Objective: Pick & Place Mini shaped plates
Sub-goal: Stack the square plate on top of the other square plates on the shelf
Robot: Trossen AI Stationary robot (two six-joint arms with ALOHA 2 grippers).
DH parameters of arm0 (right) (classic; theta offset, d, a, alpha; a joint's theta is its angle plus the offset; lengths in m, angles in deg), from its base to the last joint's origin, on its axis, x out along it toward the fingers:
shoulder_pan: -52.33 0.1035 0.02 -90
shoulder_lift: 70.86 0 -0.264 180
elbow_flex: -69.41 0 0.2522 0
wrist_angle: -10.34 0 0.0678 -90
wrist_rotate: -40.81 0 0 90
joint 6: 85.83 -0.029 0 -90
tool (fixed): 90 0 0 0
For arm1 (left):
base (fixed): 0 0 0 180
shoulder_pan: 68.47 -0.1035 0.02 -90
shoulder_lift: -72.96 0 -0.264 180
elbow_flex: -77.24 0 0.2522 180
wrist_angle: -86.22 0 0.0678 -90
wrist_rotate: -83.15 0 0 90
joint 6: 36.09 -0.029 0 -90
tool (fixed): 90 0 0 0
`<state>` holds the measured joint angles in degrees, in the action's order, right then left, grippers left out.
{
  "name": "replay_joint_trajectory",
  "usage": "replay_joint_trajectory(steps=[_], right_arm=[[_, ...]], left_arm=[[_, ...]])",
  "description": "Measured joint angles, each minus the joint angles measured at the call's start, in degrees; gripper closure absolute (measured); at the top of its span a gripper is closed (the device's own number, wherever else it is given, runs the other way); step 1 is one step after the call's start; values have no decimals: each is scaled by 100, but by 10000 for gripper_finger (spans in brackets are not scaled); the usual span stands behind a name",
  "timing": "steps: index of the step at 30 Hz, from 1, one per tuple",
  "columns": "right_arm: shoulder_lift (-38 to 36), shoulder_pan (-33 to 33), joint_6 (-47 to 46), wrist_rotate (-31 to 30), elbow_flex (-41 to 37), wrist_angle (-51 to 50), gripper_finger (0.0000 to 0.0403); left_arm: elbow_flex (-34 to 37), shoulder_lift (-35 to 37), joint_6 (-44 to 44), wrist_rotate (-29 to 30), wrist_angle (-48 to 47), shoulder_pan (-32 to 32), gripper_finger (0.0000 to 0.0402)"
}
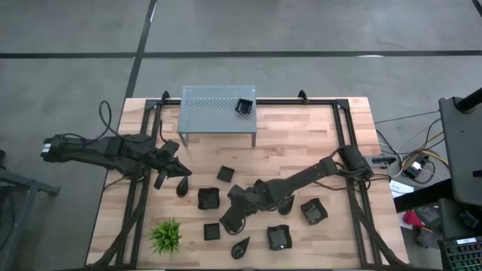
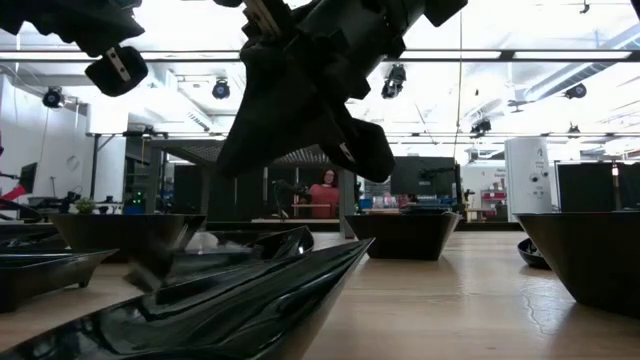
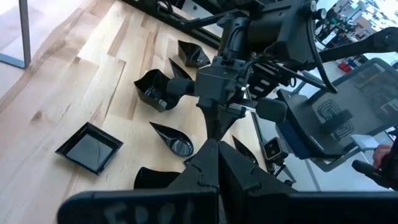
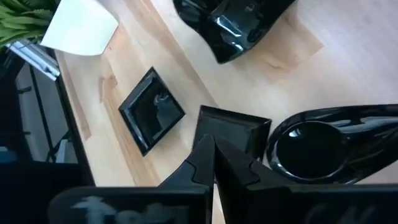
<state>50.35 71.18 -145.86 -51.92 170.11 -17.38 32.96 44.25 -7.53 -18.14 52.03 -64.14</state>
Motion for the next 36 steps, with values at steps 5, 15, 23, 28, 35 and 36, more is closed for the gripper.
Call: replay_joint_trajectory(steps=[5, 15, 23, 28, 35, 36], right_arm=[[-9, -6, -141, 344, 0, 242, 395], [-9, 140, -84, 753, 2, -35, 338], [-9, 151, -946, 682, -7, -715, 271], [15, 149, -1939, 720, -11, -689, 275], [15, 149, -3393, 754, -11, -674, 291], [15, 144, -3475, 755, -11, -658, 291]], left_arm=[[0, 0, 0, 0, 0, 0, 401], [3, 0, -1, -2, -3, -1, 401], [53, 0, 28, -4, -10, 0, 401], [90, 0, 33, -4, -15, 1, 401], [90, 2, 7, -3, -15, 0, 401], [90, 0, 7, -2, -15, -1, 401]])
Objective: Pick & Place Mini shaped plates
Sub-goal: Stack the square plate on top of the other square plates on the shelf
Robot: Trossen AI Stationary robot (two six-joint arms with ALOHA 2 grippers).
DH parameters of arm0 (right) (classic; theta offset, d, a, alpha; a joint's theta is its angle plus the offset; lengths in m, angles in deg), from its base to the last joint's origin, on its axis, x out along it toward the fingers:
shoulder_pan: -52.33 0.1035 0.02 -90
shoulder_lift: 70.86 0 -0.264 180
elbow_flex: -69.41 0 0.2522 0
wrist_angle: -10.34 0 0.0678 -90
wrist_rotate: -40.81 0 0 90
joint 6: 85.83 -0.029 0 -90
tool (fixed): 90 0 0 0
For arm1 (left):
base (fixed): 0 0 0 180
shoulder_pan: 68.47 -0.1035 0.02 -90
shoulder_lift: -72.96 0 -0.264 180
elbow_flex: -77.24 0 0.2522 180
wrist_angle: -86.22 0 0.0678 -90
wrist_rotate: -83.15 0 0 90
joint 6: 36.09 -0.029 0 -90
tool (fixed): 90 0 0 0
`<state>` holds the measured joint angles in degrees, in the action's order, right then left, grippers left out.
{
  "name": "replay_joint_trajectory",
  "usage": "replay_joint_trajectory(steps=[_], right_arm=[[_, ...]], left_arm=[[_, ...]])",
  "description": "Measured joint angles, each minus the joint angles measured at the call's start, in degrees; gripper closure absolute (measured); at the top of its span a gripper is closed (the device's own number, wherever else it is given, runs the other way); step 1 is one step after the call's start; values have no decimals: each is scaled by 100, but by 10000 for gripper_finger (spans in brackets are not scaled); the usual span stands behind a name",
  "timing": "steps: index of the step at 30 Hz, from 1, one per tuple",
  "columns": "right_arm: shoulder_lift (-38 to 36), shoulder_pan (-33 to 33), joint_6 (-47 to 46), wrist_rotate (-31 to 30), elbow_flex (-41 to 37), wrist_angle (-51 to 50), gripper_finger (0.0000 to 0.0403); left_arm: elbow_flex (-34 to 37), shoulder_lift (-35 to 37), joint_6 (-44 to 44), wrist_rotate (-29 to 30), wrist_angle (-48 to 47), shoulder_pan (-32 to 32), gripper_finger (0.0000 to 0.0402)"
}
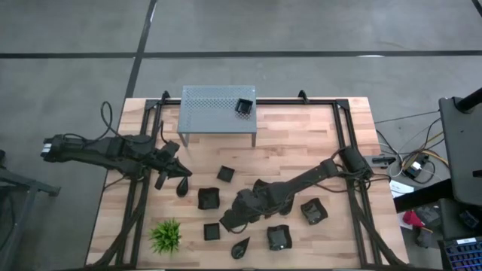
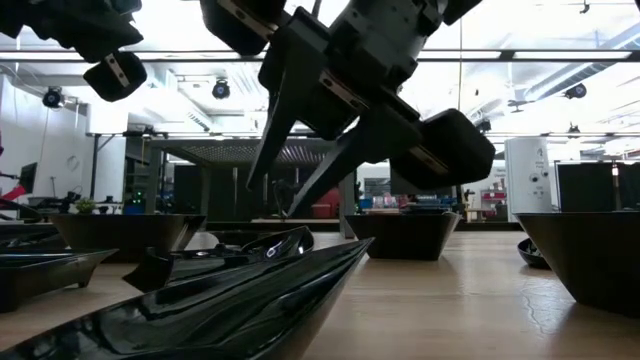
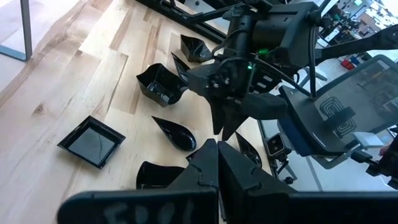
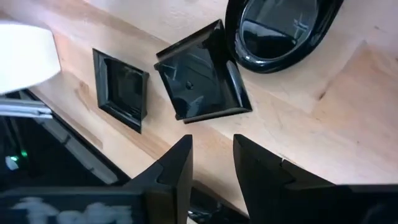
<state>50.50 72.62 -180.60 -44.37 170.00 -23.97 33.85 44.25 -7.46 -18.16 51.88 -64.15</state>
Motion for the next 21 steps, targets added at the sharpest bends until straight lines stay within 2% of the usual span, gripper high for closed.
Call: replay_joint_trajectory(steps=[9, 14, 21], right_arm=[[3, -99, -393, 86, 25, 22, 288], [304, -157, -213, 191, 594, 2, 287], [800, -167, 182, 183, 1647, -1802, 287]], left_arm=[[0, 1, -27, 0, 0, 1, 401], [0, 0, -33, 0, -1, 1, 401], [2, 0, 20, 0, 21, 0, 401]])
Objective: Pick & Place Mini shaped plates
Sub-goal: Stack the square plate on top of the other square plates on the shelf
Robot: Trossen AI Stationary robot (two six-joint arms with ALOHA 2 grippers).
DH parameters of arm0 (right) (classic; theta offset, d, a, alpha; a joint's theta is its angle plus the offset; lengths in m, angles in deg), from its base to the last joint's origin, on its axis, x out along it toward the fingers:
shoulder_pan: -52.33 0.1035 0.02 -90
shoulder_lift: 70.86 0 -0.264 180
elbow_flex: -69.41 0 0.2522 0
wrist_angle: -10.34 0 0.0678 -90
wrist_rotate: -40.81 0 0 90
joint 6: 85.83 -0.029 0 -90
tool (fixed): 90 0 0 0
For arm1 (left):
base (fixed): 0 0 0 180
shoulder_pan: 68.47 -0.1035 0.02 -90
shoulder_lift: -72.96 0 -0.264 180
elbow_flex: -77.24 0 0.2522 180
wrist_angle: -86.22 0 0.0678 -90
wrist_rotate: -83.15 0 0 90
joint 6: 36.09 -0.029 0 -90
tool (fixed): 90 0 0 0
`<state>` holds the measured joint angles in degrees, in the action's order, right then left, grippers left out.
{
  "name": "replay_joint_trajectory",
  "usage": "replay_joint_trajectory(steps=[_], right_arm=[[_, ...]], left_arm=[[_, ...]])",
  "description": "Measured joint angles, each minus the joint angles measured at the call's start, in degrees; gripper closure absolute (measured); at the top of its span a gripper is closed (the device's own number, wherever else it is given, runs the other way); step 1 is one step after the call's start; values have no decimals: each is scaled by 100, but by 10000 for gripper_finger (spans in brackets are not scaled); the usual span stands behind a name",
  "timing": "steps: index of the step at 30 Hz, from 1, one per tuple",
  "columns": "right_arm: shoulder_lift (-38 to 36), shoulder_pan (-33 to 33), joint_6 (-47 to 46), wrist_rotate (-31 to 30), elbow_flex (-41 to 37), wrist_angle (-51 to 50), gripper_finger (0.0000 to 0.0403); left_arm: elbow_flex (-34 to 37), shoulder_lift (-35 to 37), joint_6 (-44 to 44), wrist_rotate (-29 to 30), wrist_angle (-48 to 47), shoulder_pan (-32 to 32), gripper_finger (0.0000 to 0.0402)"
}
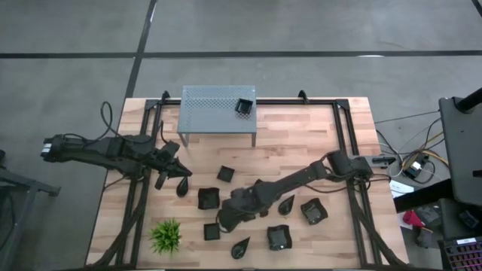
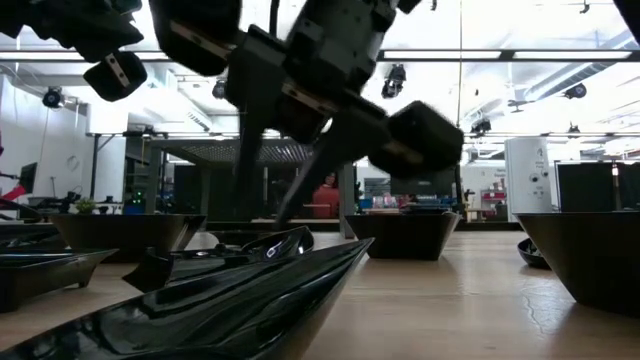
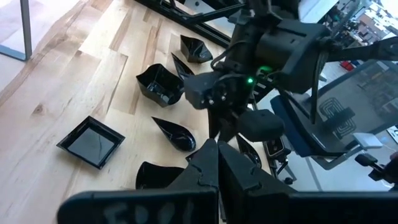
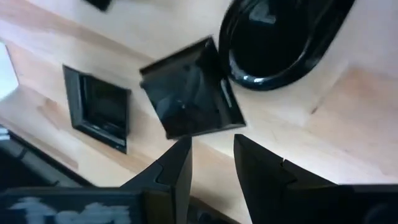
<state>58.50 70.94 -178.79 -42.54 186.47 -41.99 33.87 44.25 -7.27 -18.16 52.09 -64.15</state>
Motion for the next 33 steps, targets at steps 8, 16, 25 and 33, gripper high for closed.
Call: replay_joint_trajectory(steps=[8, 16, 25, 33], right_arm=[[340, -33, 31, -30, 352, -171, 308], [365, -19, 84, 64, 409, -222, 326], [349, 27, 16, 111, 337, -283, 328], [346, 28, 33, 110, 331, -258, 332]], left_arm=[[0, 2, -20, 0, 27, 0, 401], [0, 15, -17, 0, 38, 0, 401], [0, 17, -15, 0, 36, 1, 401], [0, 17, -11, 0, 36, 1, 401]])
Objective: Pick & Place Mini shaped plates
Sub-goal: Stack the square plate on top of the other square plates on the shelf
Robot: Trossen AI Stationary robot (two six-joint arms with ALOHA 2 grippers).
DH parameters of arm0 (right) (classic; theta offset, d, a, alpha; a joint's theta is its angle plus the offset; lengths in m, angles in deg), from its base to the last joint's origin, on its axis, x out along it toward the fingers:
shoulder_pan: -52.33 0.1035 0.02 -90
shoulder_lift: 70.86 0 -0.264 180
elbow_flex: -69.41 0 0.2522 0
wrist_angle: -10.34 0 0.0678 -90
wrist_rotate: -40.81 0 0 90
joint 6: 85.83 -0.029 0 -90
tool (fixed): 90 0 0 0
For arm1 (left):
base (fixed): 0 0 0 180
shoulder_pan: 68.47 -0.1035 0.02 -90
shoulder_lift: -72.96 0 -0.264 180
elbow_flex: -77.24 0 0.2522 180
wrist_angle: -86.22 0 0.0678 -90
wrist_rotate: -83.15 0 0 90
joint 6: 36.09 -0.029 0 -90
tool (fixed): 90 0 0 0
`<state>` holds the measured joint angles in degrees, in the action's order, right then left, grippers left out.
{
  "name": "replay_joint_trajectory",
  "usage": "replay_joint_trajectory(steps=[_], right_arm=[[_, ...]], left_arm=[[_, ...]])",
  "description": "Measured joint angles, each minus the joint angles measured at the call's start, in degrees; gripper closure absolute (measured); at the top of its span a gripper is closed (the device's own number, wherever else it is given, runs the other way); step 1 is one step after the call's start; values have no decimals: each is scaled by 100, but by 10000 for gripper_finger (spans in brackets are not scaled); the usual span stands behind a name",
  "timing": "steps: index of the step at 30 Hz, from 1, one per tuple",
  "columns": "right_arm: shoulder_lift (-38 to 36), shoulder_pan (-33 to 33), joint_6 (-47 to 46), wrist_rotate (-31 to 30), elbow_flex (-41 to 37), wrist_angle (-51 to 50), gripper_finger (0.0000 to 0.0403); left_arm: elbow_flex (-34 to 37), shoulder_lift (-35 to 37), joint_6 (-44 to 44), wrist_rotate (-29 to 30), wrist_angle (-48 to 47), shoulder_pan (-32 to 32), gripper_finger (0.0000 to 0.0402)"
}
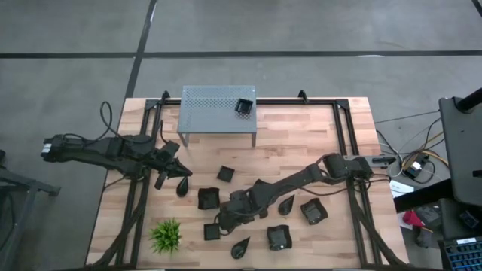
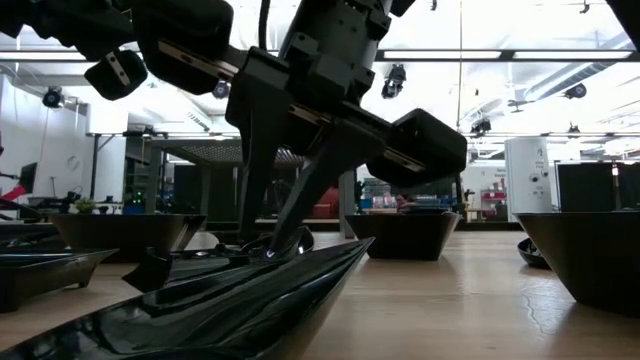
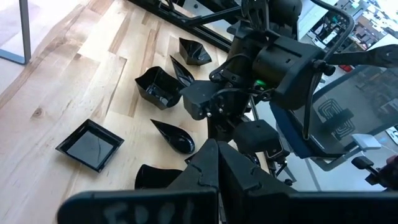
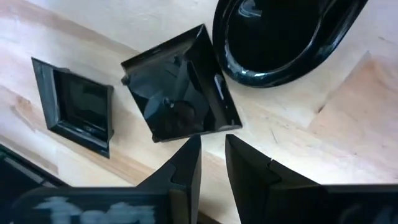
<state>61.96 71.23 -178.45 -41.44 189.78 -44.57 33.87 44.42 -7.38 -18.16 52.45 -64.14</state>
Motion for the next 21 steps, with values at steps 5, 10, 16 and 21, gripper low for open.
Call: replay_joint_trajectory(steps=[5, 10, 16, 21], right_arm=[[0, -9, 0, -3, -13, 4, 328], [7, -2, 8, -3, -24, 2, 334], [7, -7, 7, -8, -72, -1, 333], [7, -9, 28, -14, -104, 10, 335]], left_arm=[[0, 0, 0, 0, 0, 1, 401], [0, 0, 0, 0, 0, 1, 401], [0, 0, 4, 0, 0, -1, 401], [0, 0, 4, 0, 0, 0, 401]])
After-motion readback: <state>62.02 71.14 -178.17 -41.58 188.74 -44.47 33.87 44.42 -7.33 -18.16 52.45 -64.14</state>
